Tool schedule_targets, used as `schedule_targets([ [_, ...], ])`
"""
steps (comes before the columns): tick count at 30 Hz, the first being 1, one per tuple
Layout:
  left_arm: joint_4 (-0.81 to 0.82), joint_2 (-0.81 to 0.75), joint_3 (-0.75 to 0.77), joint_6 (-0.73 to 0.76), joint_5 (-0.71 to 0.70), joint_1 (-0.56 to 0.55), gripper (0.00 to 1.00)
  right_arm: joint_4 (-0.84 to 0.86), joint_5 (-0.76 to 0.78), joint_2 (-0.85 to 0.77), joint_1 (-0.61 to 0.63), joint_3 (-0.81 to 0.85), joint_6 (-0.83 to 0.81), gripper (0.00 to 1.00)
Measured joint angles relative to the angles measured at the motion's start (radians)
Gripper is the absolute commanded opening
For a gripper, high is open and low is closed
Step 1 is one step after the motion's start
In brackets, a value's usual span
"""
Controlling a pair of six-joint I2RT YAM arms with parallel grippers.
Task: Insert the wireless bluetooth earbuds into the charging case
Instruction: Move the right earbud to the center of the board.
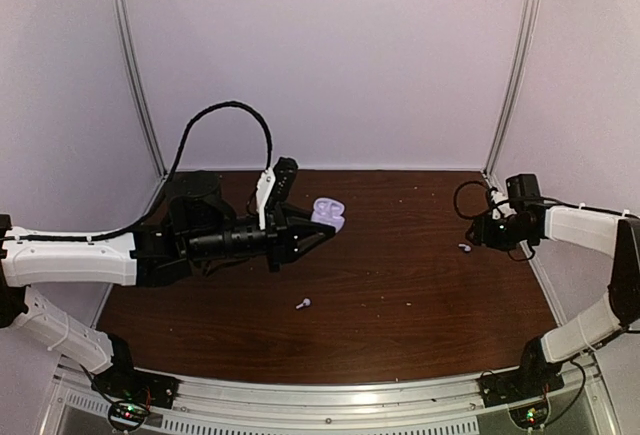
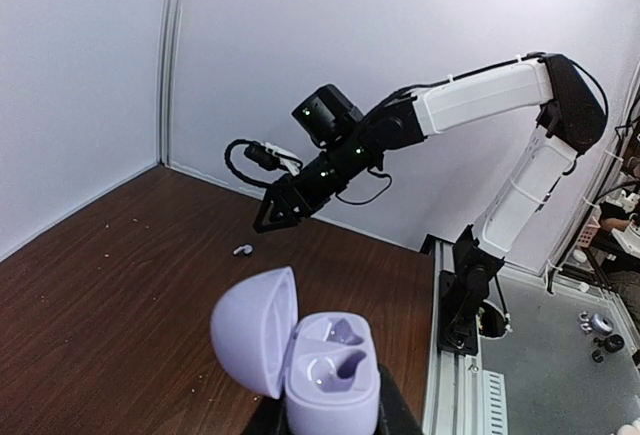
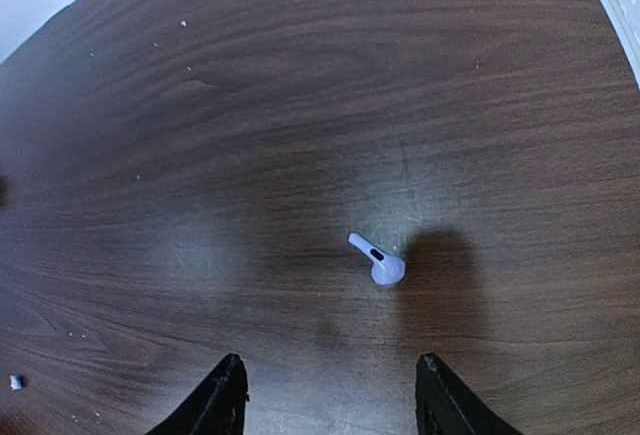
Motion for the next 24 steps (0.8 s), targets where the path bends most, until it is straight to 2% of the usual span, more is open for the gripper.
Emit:
schedule_targets([
  [14,0.000,-0.003,-0.014,0.001,0.002,0.011,0.00,0.035,0.067,0.166,0.000,0.012,-0.042,0.47],
  [24,0.000,-0.003,-0.014,0.007,0.003,0.016,0.00,0.071,0.085,0.243,0.000,0.034,-0.064,0.45],
])
